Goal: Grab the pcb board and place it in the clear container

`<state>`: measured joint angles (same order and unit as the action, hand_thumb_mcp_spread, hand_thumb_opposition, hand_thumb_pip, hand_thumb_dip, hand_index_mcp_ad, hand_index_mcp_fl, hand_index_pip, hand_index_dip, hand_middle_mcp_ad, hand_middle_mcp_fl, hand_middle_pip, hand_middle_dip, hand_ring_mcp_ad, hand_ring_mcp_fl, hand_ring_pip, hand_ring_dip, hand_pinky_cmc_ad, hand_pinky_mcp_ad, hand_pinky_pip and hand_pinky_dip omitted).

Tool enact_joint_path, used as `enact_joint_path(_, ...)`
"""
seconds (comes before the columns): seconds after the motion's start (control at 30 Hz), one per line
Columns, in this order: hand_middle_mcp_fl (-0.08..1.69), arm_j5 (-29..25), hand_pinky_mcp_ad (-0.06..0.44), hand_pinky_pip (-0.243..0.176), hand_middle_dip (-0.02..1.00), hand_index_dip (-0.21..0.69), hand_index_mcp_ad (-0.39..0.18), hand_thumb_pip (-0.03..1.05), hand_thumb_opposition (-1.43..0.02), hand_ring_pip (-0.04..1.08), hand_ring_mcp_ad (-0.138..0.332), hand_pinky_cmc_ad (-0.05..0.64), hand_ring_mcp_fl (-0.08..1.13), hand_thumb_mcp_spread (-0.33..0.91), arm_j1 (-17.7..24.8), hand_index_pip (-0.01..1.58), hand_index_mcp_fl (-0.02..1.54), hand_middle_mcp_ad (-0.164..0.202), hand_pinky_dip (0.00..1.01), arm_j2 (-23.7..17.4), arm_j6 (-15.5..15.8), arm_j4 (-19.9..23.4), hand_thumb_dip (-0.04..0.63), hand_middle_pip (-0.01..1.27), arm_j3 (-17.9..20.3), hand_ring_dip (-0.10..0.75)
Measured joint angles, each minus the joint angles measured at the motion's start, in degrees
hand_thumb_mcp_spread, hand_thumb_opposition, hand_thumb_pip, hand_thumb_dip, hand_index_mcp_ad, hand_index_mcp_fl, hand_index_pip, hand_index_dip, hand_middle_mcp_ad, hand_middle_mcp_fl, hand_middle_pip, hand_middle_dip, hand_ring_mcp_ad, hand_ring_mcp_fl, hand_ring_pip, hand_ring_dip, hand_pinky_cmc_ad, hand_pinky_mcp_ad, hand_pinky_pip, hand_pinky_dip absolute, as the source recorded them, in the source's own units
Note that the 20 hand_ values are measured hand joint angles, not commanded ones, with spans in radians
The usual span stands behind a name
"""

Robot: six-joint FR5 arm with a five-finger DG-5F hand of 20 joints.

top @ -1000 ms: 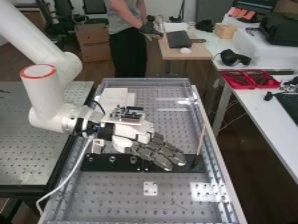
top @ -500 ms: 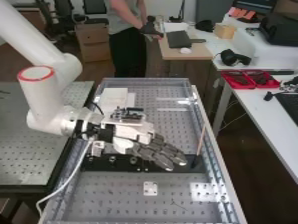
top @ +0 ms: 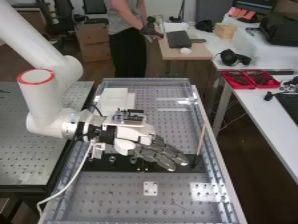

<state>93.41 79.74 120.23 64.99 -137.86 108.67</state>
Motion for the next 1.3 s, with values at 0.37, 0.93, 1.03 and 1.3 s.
enact_joint_path(0.37,0.17,0.8,0.173,-0.099,0.17,0.138,-0.052,0.72,-0.83,0.1,0.237,0.248,0.01,0.46,-0.15,1.56,0.27,0.065,0.41,0.27,0.28,0.01,0.25,0.13,-0.29,0.03)
enact_joint_path(0.93,0.17,1.45,0.173,-0.099,0.17,0.138,-0.051,0.73,-0.83,0.1,0.234,0.253,0.01,0.46,-0.79,1.56,0.27,0.065,0.41,0.79,0.76,-0.84,0.25,0.13,-1.27,0.03)
enact_joint_path(1.03,0.17,1.54,0.169,-0.099,0.17,0.138,-0.051,0.73,-0.83,0.1,0.237,0.253,0.01,0.46,-0.87,1.56,0.27,0.065,0.41,0.85,0.79,-0.9,0.25,0.13,-1.29,0.03)
enact_joint_path(1.3,0.17,2.32,0.173,-0.099,0.17,0.131,-0.051,0.73,-0.83,0.1,0.237,0.257,0.01,0.46,-1.18,1.56,0.29,0.065,0.41,0.91,0.11,0.0,0.25,0.13,-1.14,0.03)
